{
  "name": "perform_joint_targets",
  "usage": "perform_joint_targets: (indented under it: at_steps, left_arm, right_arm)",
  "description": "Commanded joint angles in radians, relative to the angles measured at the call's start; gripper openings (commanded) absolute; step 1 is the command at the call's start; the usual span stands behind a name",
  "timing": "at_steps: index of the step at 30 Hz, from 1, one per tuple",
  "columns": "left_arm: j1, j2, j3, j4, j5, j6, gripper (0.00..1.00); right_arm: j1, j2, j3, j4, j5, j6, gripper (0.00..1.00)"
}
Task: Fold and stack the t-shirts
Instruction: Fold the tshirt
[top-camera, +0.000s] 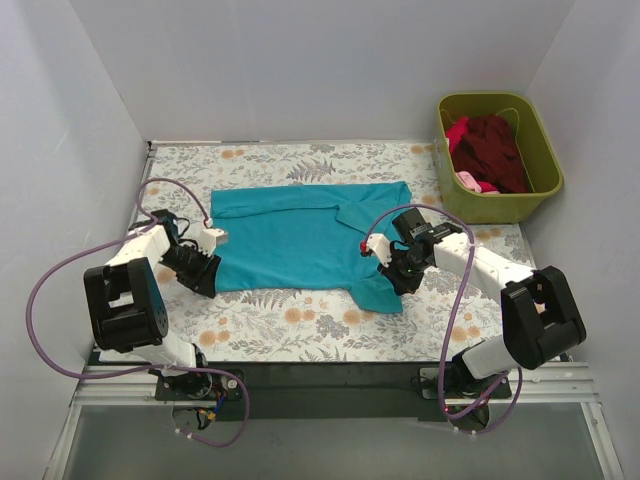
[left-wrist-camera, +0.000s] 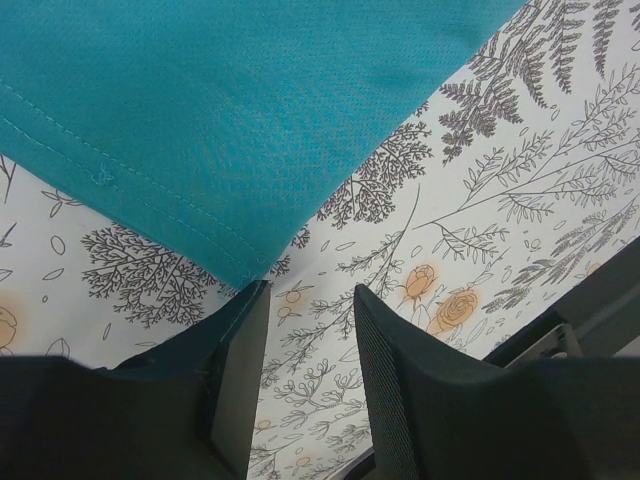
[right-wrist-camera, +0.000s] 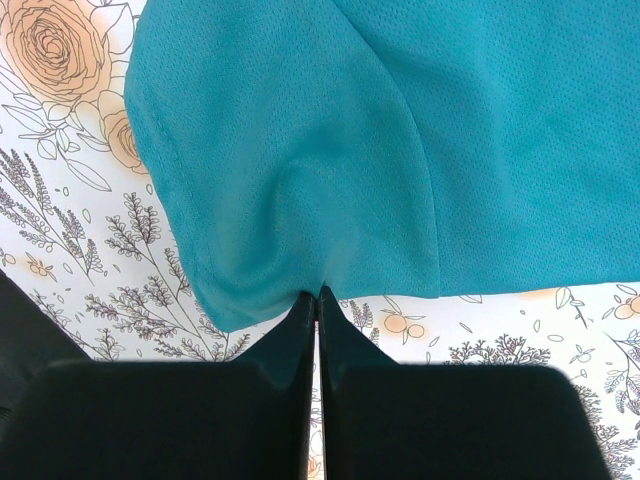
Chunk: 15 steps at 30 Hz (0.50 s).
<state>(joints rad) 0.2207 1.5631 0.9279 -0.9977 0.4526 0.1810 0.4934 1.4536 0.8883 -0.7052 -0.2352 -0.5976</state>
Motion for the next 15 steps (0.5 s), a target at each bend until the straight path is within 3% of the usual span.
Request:
perform_joint_targets:
  at_steps: [1,9,15]
  left_arm:
    - [0.003,-0.020,0.014,0.013,0.000,0.066,0.38]
    - [0.003,0.023,-0.029,0.079,-0.011,0.080,0.37]
    - [0.003,0.052,-0.077,0.120,-0.057,0.084,0.28]
  right_arm:
    - [0.002,-0.018,0.038,-0.014,-0.004,0.009,0.01]
    - [-0.009,-0.019,0.043,-0.016,-0.010,0.012,0.01]
    - [-0.015,-0.033,0.044,-0.017,-0.021,0.009,0.01]
